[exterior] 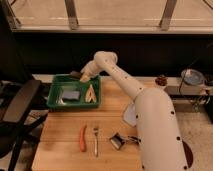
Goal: Place eraser in red bowl
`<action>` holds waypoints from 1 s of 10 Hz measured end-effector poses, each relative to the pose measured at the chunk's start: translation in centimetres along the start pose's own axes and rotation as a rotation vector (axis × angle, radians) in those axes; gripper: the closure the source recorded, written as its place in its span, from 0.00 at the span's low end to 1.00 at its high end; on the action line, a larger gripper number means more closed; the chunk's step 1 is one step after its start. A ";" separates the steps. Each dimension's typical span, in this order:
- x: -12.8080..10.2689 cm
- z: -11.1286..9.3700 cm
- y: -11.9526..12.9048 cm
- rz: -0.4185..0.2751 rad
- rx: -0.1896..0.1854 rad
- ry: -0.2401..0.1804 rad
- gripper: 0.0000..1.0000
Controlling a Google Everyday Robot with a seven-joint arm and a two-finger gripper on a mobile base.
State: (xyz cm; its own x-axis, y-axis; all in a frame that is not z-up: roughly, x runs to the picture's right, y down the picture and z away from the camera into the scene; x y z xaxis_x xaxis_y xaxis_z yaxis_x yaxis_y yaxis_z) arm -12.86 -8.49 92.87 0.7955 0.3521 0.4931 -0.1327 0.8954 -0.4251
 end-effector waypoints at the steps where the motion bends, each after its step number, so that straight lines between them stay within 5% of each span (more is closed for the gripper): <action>1: 0.7 -2.0 0.6 0.035 -0.006 0.022 1.00; 10: 6.6 -20.8 14.5 0.341 -0.020 0.122 1.00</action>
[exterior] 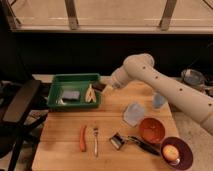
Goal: Place eraser in red bowl
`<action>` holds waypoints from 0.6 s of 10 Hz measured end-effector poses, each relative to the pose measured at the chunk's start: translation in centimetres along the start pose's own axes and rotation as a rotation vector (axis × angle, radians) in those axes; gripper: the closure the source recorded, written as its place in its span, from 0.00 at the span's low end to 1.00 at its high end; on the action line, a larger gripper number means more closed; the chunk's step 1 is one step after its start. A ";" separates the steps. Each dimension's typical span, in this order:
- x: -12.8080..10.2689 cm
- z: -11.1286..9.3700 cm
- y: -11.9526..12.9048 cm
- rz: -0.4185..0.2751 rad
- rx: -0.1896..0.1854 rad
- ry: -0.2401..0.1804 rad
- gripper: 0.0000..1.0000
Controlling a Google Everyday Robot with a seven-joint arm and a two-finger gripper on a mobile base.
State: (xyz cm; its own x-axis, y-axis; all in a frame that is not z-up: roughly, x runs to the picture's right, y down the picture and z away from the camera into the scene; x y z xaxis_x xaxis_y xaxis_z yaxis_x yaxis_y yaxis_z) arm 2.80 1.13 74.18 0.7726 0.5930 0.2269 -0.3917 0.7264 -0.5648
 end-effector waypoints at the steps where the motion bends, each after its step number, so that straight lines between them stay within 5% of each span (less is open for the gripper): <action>1: 1.1 -1.1 1.1 0.026 -0.008 0.005 1.00; 6: 1.4 -1.4 1.5 0.032 -0.010 0.006 1.00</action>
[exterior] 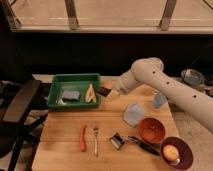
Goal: Place eraser in red bowl
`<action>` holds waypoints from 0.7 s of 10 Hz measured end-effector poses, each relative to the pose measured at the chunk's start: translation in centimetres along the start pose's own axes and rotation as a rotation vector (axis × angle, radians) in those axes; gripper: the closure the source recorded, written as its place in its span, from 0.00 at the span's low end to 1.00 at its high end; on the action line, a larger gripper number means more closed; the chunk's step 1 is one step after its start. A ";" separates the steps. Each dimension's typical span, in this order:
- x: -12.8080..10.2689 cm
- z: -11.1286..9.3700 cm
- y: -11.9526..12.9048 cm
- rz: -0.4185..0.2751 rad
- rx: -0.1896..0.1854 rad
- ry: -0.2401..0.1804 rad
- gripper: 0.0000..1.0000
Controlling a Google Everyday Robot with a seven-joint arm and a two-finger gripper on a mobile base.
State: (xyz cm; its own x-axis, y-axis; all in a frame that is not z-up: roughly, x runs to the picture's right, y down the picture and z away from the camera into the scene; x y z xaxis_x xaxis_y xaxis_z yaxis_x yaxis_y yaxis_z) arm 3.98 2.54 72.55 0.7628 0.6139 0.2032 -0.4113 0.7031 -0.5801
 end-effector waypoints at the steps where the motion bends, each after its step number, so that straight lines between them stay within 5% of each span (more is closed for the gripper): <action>1: 0.0 0.0 0.0 0.001 0.001 0.000 1.00; 4: 0.7 -0.6 0.4 -0.024 -0.011 0.005 1.00; 7: 4.2 -3.2 3.3 -0.048 -0.009 0.017 1.00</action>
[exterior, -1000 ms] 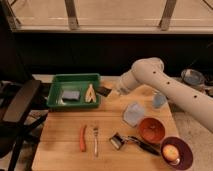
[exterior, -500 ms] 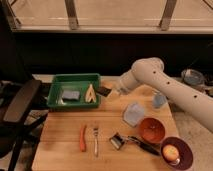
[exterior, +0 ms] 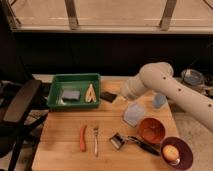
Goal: Place eraser in red bowl
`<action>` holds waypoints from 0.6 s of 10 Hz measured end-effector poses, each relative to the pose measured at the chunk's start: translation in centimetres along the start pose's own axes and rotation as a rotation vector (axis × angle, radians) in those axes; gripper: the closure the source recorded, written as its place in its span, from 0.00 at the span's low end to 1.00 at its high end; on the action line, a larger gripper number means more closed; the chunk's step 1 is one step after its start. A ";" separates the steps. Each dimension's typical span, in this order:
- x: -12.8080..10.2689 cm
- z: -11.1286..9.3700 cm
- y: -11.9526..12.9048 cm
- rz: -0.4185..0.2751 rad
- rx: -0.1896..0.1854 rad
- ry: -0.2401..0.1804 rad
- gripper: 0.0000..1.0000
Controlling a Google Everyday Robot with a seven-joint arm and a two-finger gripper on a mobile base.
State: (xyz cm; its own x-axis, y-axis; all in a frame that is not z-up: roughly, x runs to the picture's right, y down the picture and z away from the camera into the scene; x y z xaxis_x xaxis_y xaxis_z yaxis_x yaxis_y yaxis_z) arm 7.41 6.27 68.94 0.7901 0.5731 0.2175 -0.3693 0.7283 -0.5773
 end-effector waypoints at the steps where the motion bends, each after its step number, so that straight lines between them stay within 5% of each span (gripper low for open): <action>1: 1.5 -1.0 0.9 -0.001 0.007 0.008 1.00; 6: 8.9 -5.7 1.8 0.060 0.077 0.060 1.00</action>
State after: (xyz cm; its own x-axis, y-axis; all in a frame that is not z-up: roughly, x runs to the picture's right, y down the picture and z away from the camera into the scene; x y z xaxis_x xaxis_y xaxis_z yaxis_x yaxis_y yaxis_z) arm 16.57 10.56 65.34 0.7925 0.5945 0.1358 -0.4514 0.7216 -0.5248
